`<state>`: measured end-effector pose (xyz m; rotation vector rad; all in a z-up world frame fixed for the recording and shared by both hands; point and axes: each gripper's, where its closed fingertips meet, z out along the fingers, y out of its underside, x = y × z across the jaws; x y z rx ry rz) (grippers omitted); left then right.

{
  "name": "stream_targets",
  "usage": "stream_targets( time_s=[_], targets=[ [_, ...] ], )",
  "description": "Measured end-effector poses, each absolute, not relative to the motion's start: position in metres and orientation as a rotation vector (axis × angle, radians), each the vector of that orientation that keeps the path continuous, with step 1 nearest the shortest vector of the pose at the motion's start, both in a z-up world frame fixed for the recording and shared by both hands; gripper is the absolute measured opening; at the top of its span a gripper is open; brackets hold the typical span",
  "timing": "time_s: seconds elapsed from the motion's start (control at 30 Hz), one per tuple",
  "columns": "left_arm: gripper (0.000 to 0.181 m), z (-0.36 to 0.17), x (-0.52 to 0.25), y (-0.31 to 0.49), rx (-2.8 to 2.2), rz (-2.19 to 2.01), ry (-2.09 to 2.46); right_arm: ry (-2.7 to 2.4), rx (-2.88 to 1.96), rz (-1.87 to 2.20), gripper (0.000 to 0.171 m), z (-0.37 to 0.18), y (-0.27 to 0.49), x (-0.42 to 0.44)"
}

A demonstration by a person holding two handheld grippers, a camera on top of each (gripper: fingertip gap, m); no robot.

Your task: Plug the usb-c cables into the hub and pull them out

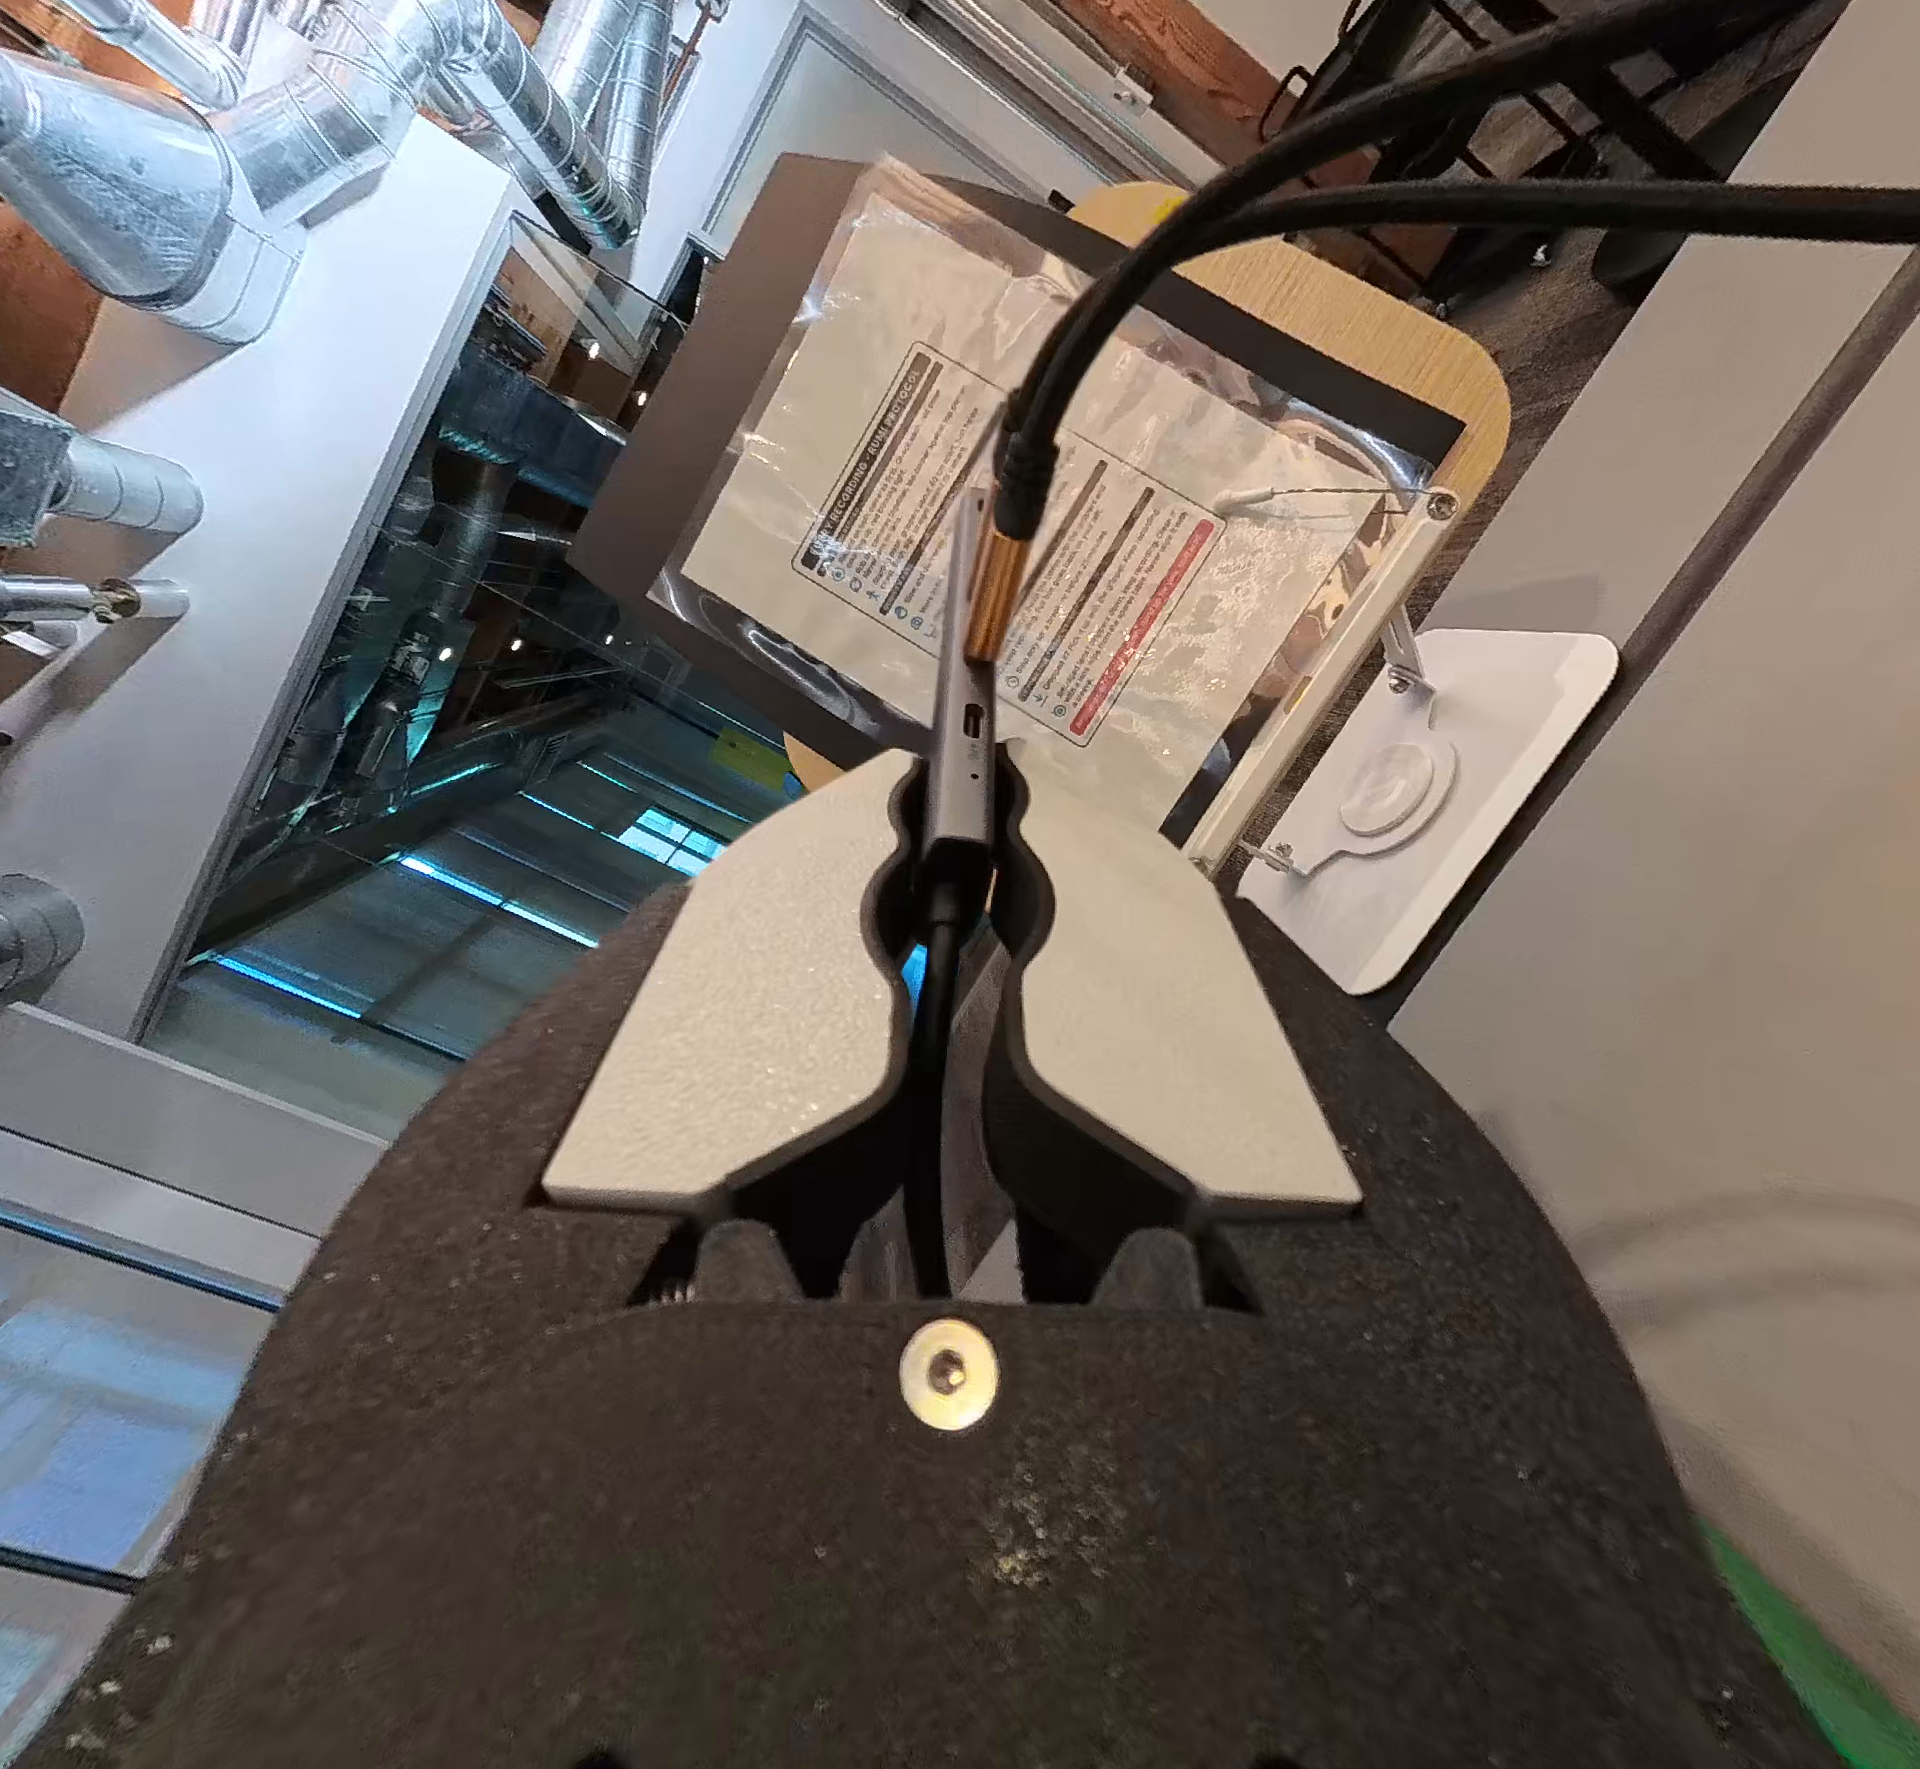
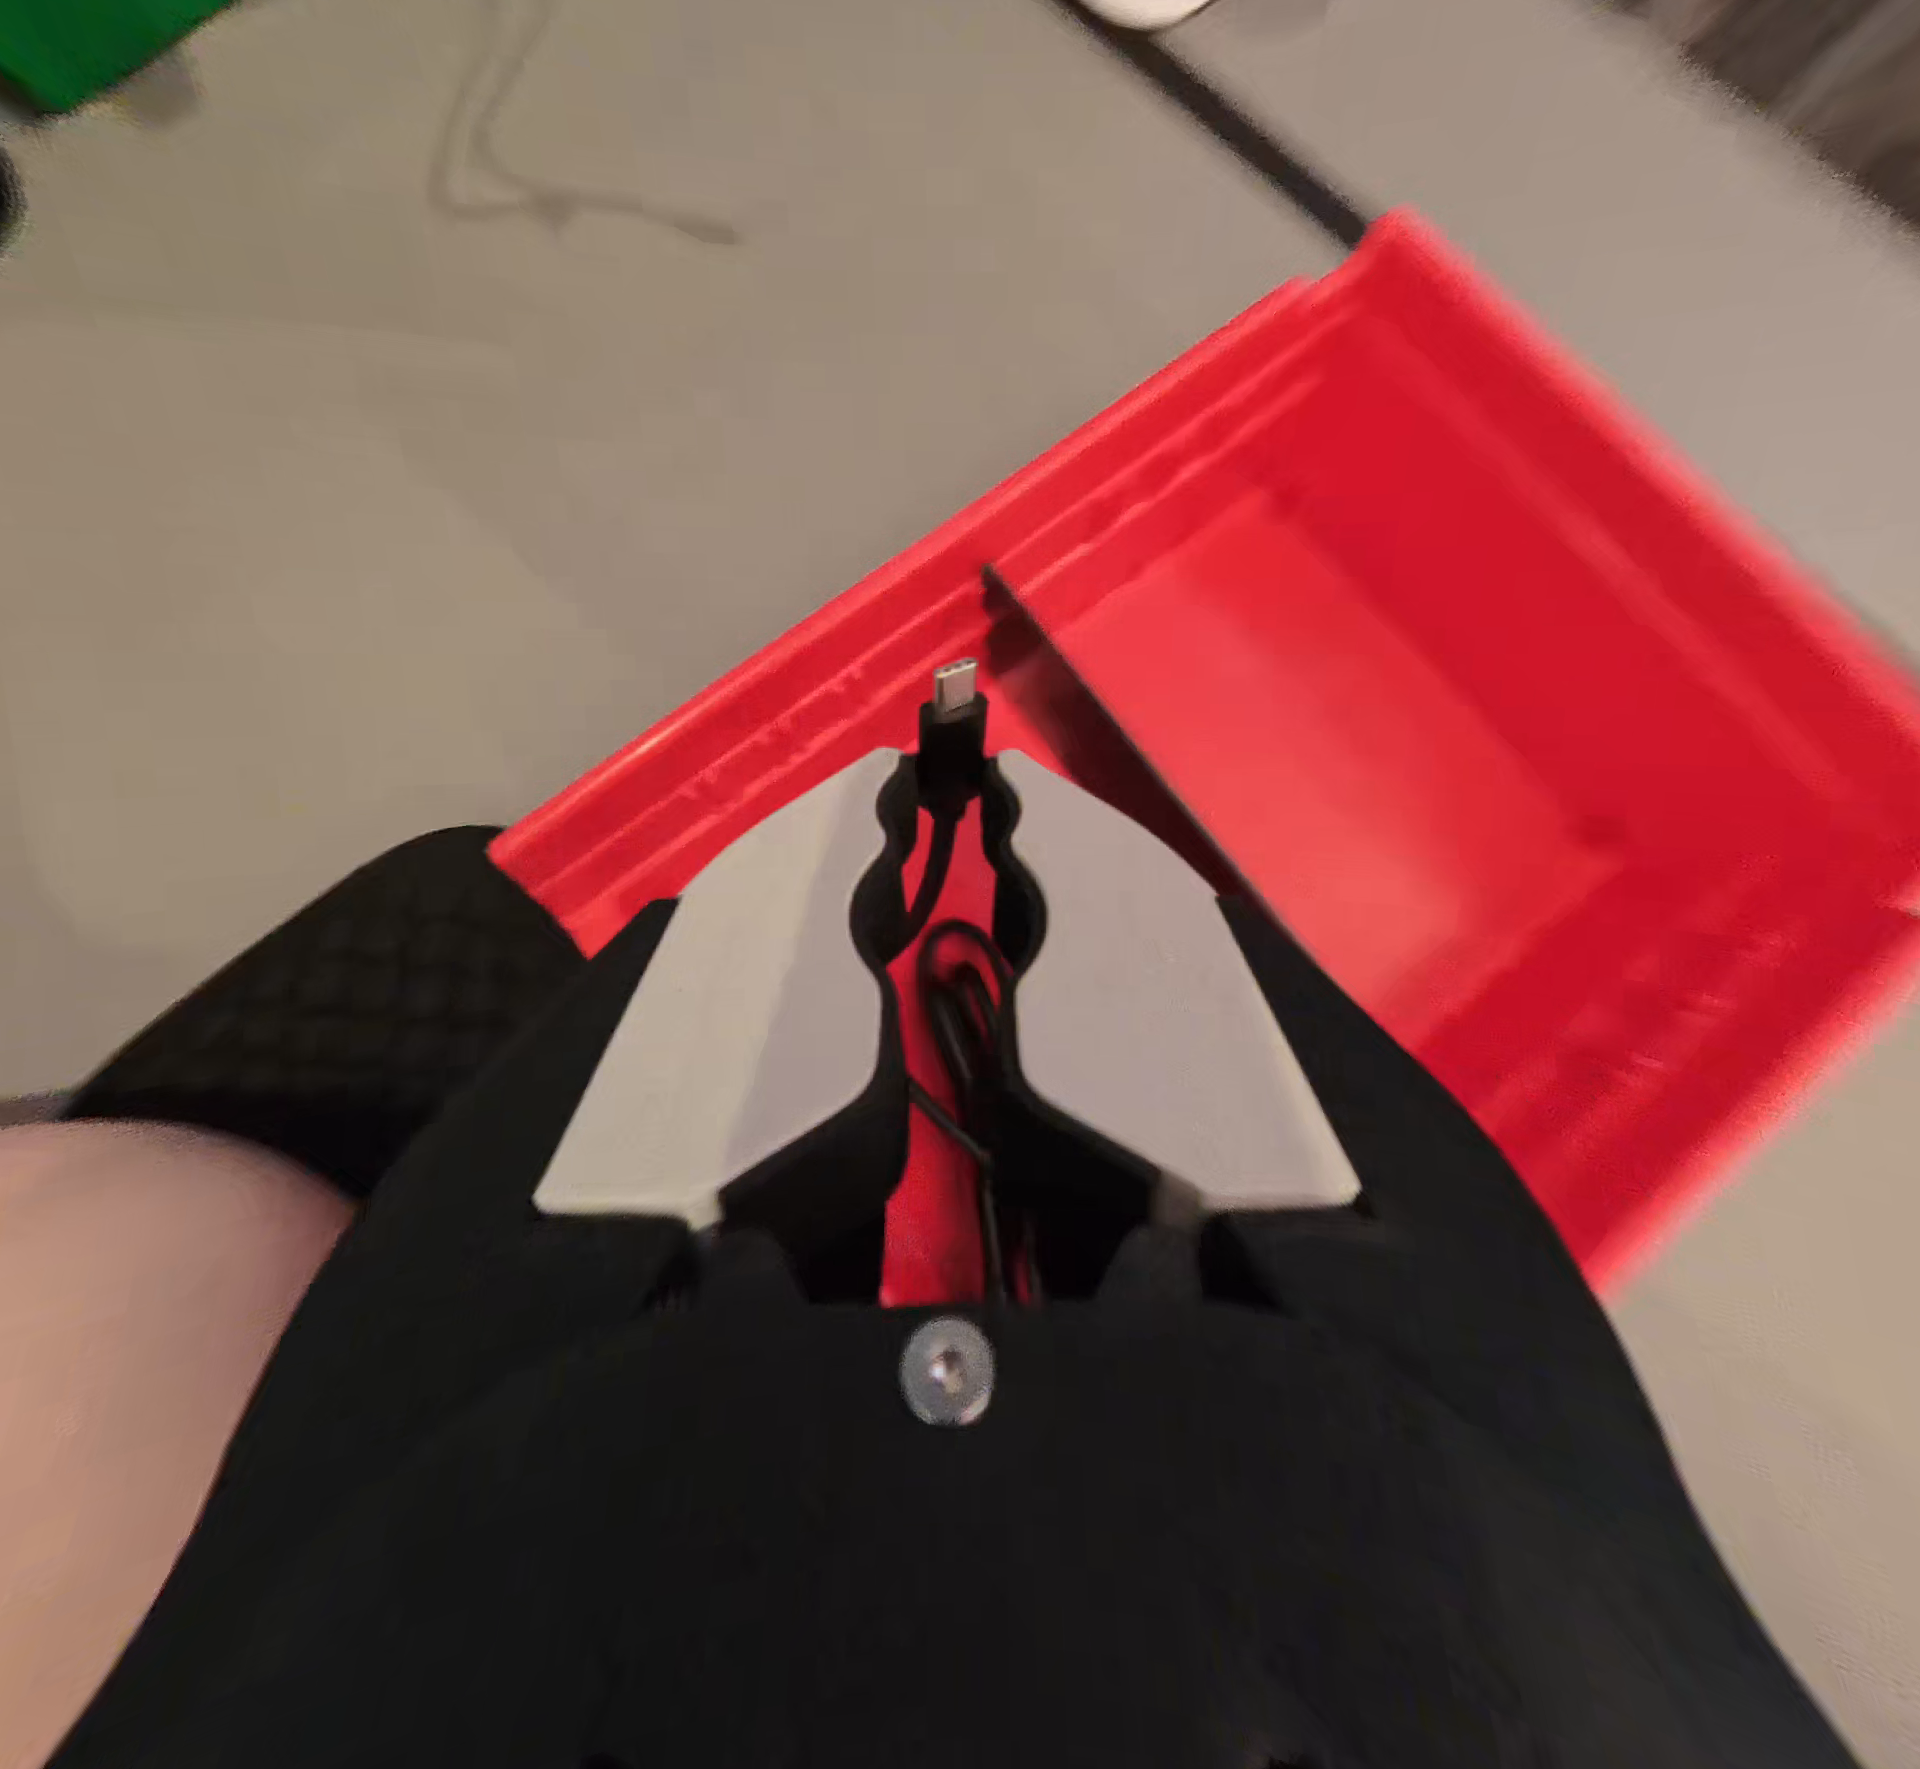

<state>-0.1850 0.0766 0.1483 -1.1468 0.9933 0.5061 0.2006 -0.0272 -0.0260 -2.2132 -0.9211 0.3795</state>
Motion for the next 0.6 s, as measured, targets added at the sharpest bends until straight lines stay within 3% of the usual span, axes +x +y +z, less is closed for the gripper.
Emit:
stream_targets(
  time_s=[0.1,0.23,0.6],
  targets=[
    [0.009,0.146,-0.180,0.074,-1.150,0.497,1.014,-0.923,-2.240,0.523,0.018,-0.040,-0.022,0.188],
    [0.010,0.145,-0.172,0.070,-1.125,0.488,1.036,-0.927,-2.105,0.410,0.046,-0.012,-0.008,0.179],
    [0.009,0.141,-0.154,0.063,-1.067,0.535,1.094,-1.043,-1.527,0.141,0.044,0.115,-0.013,0.084]
  ],
)
